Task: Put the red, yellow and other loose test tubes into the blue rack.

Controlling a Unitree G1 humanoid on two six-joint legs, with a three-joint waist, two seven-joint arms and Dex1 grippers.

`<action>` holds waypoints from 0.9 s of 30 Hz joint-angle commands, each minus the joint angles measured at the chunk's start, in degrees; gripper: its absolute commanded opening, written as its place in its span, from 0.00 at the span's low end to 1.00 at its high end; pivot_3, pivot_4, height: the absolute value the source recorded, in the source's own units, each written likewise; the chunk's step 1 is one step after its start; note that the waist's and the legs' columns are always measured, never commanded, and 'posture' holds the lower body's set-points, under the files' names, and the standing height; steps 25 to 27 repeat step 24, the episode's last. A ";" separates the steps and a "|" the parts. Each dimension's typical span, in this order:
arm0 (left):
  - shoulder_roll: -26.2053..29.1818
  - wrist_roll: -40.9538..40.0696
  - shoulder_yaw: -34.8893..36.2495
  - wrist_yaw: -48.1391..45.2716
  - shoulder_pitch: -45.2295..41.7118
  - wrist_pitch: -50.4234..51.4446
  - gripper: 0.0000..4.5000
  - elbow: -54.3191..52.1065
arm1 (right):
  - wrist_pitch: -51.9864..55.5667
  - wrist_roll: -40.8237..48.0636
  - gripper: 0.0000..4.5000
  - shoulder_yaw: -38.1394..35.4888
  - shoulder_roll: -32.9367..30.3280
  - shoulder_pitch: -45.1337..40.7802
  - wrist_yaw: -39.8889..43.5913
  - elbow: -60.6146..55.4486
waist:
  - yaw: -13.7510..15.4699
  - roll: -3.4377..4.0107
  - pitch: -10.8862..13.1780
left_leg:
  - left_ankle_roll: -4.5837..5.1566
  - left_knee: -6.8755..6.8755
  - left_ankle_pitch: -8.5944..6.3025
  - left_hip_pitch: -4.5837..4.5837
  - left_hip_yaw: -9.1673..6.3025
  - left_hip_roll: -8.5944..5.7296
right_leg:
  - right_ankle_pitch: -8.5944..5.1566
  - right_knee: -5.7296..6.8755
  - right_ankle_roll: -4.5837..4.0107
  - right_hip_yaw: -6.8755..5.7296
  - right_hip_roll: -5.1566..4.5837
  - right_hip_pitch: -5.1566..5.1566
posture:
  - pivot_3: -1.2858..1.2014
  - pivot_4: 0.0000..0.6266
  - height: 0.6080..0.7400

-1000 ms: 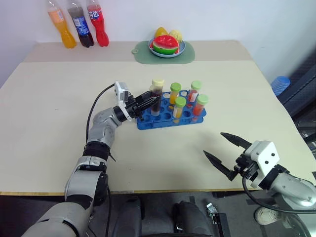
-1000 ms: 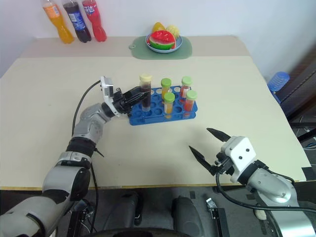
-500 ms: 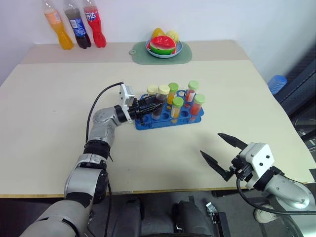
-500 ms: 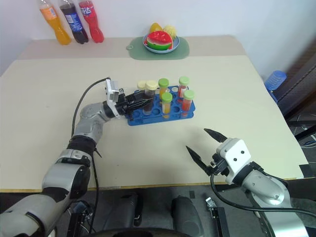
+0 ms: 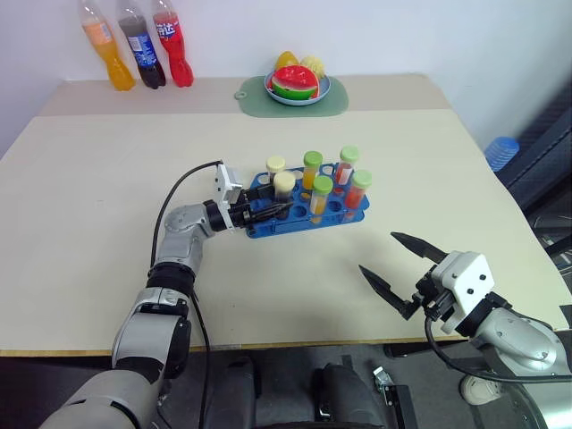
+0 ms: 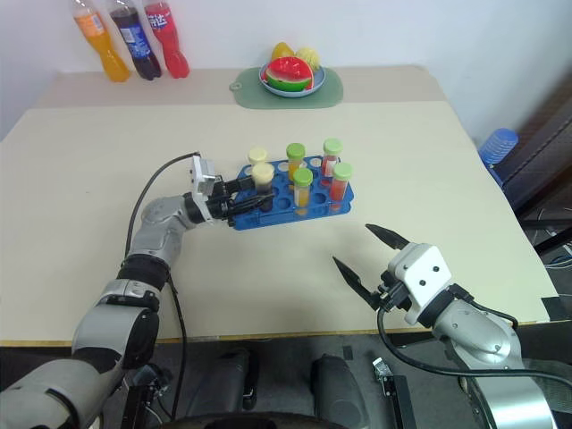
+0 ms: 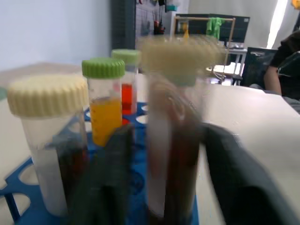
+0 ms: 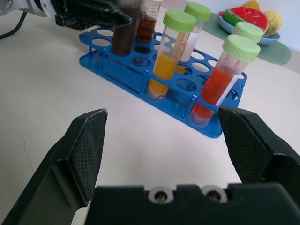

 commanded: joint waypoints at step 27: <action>20.82 -7.61 11.53 14.05 42.54 20.94 0.95 -51.57 | -5.21 4.39 0.92 -9.33 1.64 2.53 3.91 11.07 | -0.07 0.09 -0.03 | 0.09 0.05 -0.07 0.08 -0.02 0.19 | -0.03 0.08 -0.06 0.07 -0.41 0.08 | 0.52 0.24 1.00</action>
